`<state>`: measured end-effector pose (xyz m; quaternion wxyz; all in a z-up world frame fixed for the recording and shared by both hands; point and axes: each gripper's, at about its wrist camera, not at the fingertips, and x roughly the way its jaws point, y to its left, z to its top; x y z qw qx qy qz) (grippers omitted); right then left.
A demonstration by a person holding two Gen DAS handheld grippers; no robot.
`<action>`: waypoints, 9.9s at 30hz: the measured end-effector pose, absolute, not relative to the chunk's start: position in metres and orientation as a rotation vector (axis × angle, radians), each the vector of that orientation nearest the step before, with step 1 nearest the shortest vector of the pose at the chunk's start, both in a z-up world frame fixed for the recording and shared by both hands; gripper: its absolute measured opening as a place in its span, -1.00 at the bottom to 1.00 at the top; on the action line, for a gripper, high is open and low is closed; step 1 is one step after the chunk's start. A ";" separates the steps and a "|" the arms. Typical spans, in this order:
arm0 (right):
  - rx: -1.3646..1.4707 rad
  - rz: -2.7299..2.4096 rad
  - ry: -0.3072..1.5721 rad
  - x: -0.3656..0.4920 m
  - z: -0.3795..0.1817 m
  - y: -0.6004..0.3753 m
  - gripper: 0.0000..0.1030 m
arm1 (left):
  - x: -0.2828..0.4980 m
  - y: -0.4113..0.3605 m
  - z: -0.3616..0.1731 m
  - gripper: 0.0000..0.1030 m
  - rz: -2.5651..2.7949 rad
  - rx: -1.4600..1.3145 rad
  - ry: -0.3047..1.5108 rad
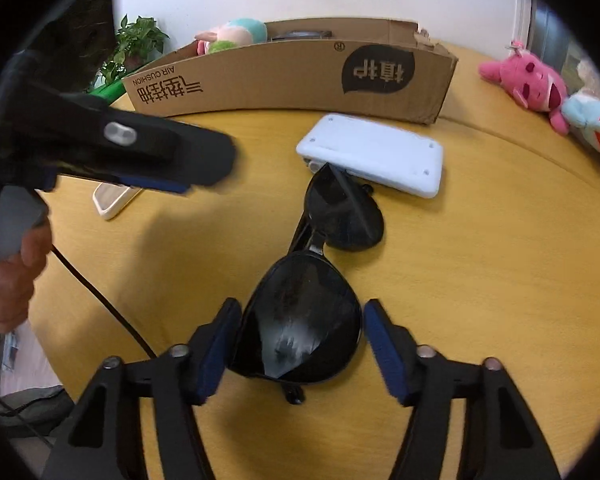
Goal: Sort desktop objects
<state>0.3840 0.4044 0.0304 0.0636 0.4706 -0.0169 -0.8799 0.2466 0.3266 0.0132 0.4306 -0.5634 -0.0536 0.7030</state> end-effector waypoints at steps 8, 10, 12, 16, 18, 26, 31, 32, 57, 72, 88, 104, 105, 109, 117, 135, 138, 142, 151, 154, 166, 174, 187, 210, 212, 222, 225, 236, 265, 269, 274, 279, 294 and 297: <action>1.362 -2.653 -0.112 0.392 0.033 0.403 0.10 | 0.255 0.359 -0.001 -0.05 1.736 -1.425 -0.008; 1.342 -2.648 -0.139 0.394 0.033 0.398 0.10 | 0.256 0.359 -0.001 -0.16 1.753 -1.436 0.003; 1.335 -2.653 -0.121 0.394 0.034 0.394 0.10 | 0.255 0.357 -0.002 -0.17 1.763 -1.442 0.000; 1.300 -2.653 -0.133 0.392 0.041 0.392 0.10 | 0.256 0.348 0.008 -0.21 1.804 -1.419 -0.021; 1.260 -2.672 -0.119 0.394 0.051 0.387 0.10 | 0.256 0.342 0.023 -0.21 1.836 -1.386 -0.024; 0.971 -2.774 -0.029 0.372 0.125 0.377 0.10 | 0.234 0.325 0.119 -0.21 1.989 -1.147 0.003; 0.795 -2.830 0.049 0.346 0.179 0.372 0.10 | 0.211 0.322 0.182 -0.21 2.063 -0.999 0.034; 0.766 -2.839 0.061 0.341 0.189 0.371 0.10 | 0.206 0.324 0.195 -0.21 2.077 -0.969 0.039; 0.668 -2.827 0.045 0.072 0.292 0.433 0.10 | -0.095 0.387 0.286 -0.21 2.129 -0.905 0.039; 1.370 -2.633 -0.225 -0.043 0.090 0.462 0.10 | -0.208 0.438 0.032 -0.24 1.877 -1.519 -0.064; 1.510 -2.616 -0.425 -0.013 0.046 0.473 0.01 | -0.152 0.404 0.095 -0.18 2.077 -1.464 -0.026; 1.219 -2.727 -0.241 0.080 0.137 0.468 0.56 | 0.098 0.187 0.236 0.89 2.664 -0.977 0.065; 1.217 -2.734 -0.225 0.095 0.134 0.468 0.56 | 0.104 0.183 0.225 0.89 2.655 -0.997 0.076; 1.342 -2.717 -0.170 0.124 0.120 0.461 0.56 | 0.116 0.168 0.172 0.89 2.597 -1.123 0.118; 1.406 -2.728 -0.147 0.157 0.085 0.460 0.54 | 0.105 0.176 0.082 0.88 2.493 -1.295 0.146; 1.145 -2.743 -0.012 0.251 0.115 0.454 0.57 | 0.138 0.159 0.125 0.88 2.581 -1.125 0.122; 1.233 -2.626 0.067 0.260 0.088 0.460 0.57 | 0.161 0.160 0.139 0.89 2.593 -1.052 0.056; 1.306 -2.509 -0.016 0.248 0.051 0.478 0.58 | 0.186 0.170 0.135 0.91 2.562 -1.023 -0.046; 1.331 -2.403 -0.031 0.230 0.033 0.460 0.63 | 0.219 0.216 0.094 0.91 2.399 -1.137 -0.049; 1.347 -2.298 0.039 0.258 0.028 0.427 0.63 | 0.222 0.223 0.082 0.91 2.342 -1.171 -0.080; 1.343 -2.518 0.199 0.290 0.022 0.380 0.30 | 0.205 0.274 0.024 0.59 1.949 -1.391 -0.268; 1.367 -2.538 -0.065 0.286 0.026 0.386 0.30 | 0.211 0.300 -0.003 -0.20 1.841 -1.457 -0.254; 1.201 -2.576 -0.116 0.297 0.057 0.370 0.28 | 0.221 0.285 0.047 -0.30 1.971 -1.319 -0.177; 0.840 -2.829 -0.047 0.177 0.205 0.399 0.28 | 0.073 0.321 0.201 -0.37 1.987 -0.990 -0.144; 0.876 -2.828 -0.049 0.161 0.199 0.402 0.28 | 0.056 0.329 0.193 -0.37 1.979 -1.023 -0.133; 1.332 -2.683 -0.249 0.103 0.100 0.454 0.28 | 0.007 0.391 0.074 -0.37 1.802 -1.407 -0.133; 1.432 -2.644 -0.296 0.098 0.077 0.469 0.28 | 0.002 0.403 0.050 -0.37 1.735 -1.486 -0.135; 1.695 -2.630 -0.325 0.105 0.043 0.468 0.26 | -0.003 0.421 0.005 -0.25 1.590 -1.735 -0.177; 1.129 -3.011 -0.023 0.218 0.167 0.408 0.62 | 0.187 0.203 0.211 1.00 2.804 -0.693 0.018; 1.129 -3.009 -0.010 0.224 0.168 0.402 0.62 | 0.191 0.208 0.201 1.00 2.774 -0.718 0.044; 1.144 -3.013 -0.020 0.229 0.165 0.401 0.62 | 0.196 0.220 0.188 1.00 2.744 -0.734 0.074; 1.147 -3.023 -0.030 0.233 0.164 0.405 0.62 | 0.198 0.225 0.181 1.00 2.725 -0.758 0.087; 1.144 -2.962 -0.040 0.226 0.160 0.403 0.62 | 0.202 0.196 0.171 1.00 2.758 -0.820 0.069; 1.157 -2.876 -0.040 0.226 0.151 0.392 0.62 | 0.199 0.187 0.156 1.00 2.727 -0.899 0.107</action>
